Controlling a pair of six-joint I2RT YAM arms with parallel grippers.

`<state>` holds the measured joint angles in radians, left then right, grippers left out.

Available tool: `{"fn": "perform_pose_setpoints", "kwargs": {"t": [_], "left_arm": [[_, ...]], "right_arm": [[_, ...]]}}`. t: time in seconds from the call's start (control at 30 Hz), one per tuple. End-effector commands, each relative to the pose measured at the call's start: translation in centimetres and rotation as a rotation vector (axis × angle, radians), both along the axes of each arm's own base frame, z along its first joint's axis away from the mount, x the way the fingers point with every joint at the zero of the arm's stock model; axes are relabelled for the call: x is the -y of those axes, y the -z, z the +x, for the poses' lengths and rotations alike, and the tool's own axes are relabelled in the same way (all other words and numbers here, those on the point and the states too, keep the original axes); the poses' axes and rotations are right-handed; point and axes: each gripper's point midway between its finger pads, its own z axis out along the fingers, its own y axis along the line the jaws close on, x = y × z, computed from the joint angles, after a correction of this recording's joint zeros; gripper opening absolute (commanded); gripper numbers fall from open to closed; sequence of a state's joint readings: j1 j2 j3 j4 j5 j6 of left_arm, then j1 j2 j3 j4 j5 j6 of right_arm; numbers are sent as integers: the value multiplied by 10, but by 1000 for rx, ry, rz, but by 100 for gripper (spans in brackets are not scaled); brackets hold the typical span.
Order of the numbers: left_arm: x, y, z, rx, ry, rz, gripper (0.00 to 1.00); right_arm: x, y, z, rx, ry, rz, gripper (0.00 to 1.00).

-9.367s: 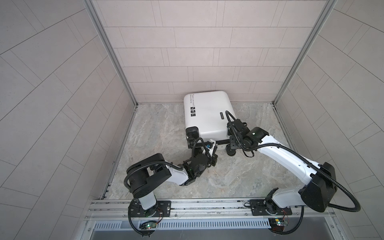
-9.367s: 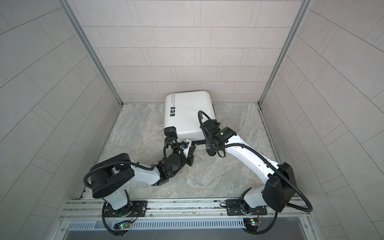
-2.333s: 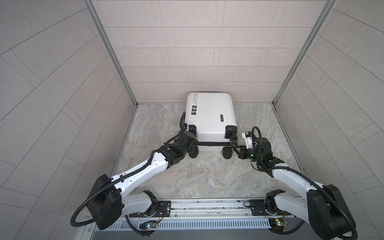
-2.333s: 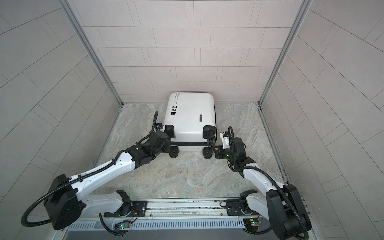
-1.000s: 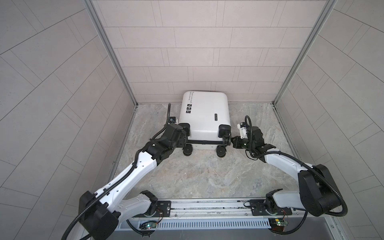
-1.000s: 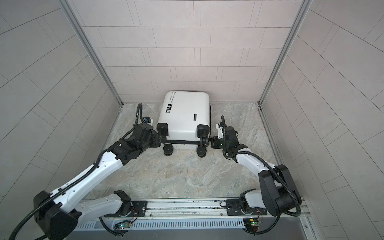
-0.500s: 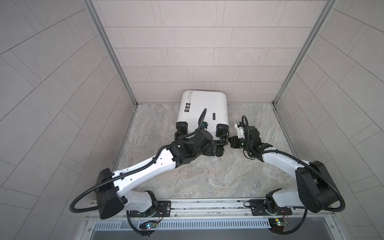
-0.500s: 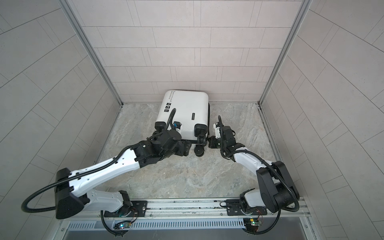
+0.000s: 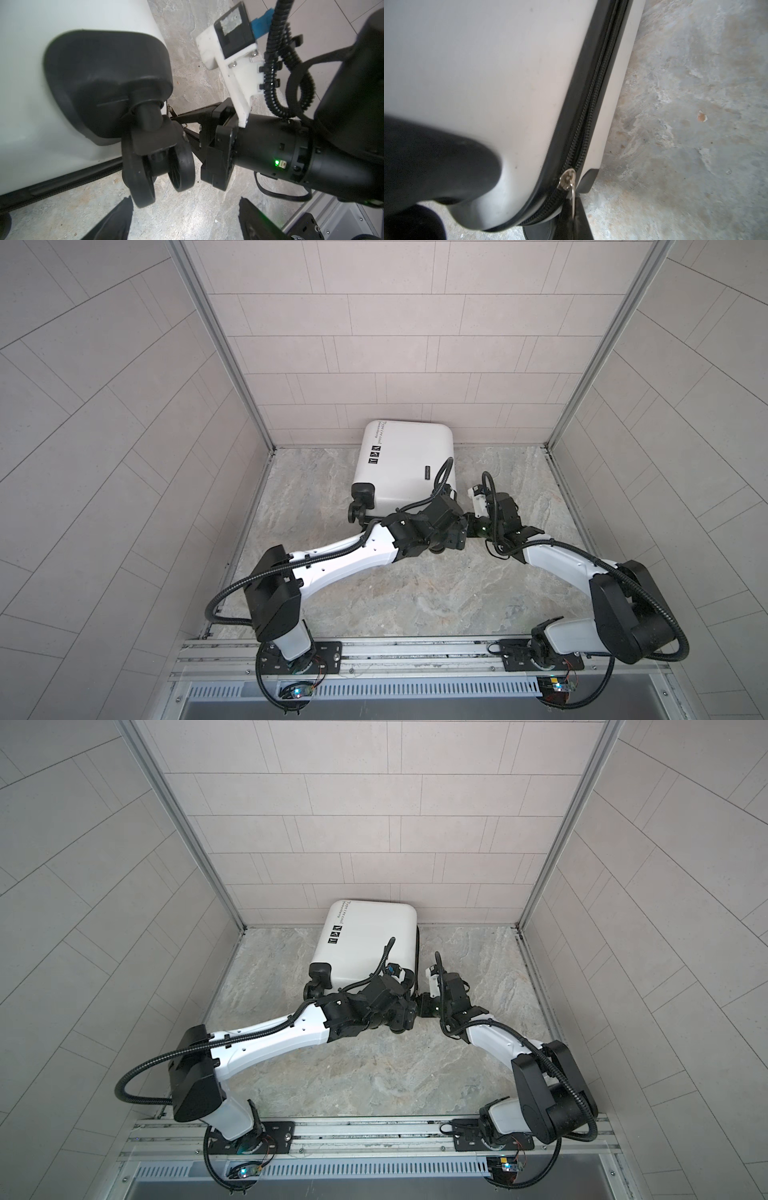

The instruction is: Pack the luggage

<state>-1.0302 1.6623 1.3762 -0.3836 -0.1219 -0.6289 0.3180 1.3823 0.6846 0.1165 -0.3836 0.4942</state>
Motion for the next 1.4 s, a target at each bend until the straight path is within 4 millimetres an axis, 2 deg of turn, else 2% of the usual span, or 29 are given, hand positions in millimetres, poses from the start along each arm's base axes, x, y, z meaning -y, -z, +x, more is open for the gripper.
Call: {"fn": "perform_pose_setpoints", "kwargs": {"t": [0.0, 0.23, 0.5, 0.7, 0.93, 1.37], "left_arm": [[1, 2, 11, 40, -36, 26, 85], [5, 9, 24, 87, -77, 33, 83], [6, 13, 34, 124, -90, 45, 71], [2, 18, 33, 127, -85, 64, 46], [-4, 16, 26, 130, -58, 71, 1], [-28, 7, 4, 118, 2, 96, 0]], "right_arm": [[-7, 4, -2, 1, -33, 3, 0], [-8, 3, -1, 5, -35, 10, 0], [-4, 2, -1, 8, -24, 4, 0], [-2, 3, 1, 9, -13, 0, 0], [0, -3, 5, 18, -3, 3, 0], [15, -23, 25, 50, 50, -5, 0]]}}
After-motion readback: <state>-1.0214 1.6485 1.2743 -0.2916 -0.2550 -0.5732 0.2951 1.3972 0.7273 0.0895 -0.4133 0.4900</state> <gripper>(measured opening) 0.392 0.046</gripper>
